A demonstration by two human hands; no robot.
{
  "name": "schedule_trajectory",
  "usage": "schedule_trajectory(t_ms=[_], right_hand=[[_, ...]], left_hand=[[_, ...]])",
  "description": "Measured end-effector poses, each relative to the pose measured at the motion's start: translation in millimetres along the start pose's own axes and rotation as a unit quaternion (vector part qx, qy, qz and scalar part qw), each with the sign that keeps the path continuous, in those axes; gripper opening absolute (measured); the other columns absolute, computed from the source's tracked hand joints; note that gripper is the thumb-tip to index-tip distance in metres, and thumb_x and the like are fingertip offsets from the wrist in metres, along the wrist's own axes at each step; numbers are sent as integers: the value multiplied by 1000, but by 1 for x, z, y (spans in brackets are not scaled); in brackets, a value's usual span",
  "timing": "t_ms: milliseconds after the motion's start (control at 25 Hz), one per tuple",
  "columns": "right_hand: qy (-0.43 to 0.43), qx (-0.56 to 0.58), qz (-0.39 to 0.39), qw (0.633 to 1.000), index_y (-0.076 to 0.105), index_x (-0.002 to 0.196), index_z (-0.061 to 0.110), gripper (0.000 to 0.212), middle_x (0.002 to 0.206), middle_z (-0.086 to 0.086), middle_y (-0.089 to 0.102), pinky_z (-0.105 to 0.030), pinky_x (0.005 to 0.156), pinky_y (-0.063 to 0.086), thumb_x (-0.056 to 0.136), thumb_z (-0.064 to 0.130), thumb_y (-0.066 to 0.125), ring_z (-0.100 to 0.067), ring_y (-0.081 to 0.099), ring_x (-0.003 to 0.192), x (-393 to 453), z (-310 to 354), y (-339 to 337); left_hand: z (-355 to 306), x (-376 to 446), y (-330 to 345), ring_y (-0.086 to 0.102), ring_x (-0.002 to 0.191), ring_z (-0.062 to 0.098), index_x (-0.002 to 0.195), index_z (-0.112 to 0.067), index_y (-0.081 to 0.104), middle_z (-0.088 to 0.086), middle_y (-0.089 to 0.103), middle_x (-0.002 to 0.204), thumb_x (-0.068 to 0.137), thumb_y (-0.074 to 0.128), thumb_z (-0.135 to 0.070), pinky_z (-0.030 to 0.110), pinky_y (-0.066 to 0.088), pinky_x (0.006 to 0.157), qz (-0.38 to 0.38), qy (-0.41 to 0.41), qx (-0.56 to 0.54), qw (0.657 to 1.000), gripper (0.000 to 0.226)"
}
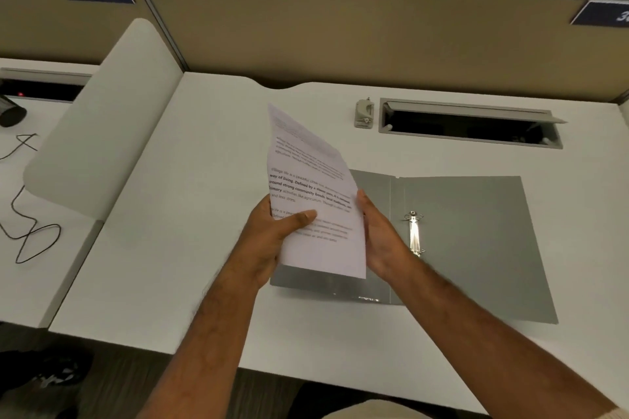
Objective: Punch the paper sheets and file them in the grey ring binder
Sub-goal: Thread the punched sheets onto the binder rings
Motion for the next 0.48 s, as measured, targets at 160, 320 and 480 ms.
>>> schedule_trajectory(t_ms=[160, 320, 480], right_hand=[[-56, -14, -78, 995, 55, 128, 1, 50, 129, -22, 66, -62, 103, 47, 91, 28, 74, -40, 64, 118, -15, 25, -43], [-122, -63, -92, 986, 55, 131, 8, 45, 124, -16, 70, -54, 94, 55, 90, 15, 74, -36, 69, 112, -41, 51, -70], [-198, -152, -192, 949, 54, 126, 14, 50, 116, -5, 74, -45, 84, 61, 84, 16, 81, -27, 73, 102, -63, 73, -105]], left_hand=[[31, 3, 27, 73, 109, 27, 127, -12, 63, 7, 75, 120, 81, 79, 0, 43, 59, 93, 27, -35, -3, 999, 50], [65, 9, 52, 72, 111, 29, 127, -11, 64, 10, 74, 121, 80, 82, -2, 46, 57, 97, 44, -63, 11, 997, 51], [93, 13, 81, 72, 111, 27, 127, -10, 63, 7, 75, 120, 82, 82, -8, 44, 56, 98, 61, -83, 23, 994, 49]])
Point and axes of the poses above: each hand's wrist, its own x-axis towards the middle knuckle, its own y-axis out of the palm, z = x × y, the point moved 4 cm from there along x, towards the middle knuckle
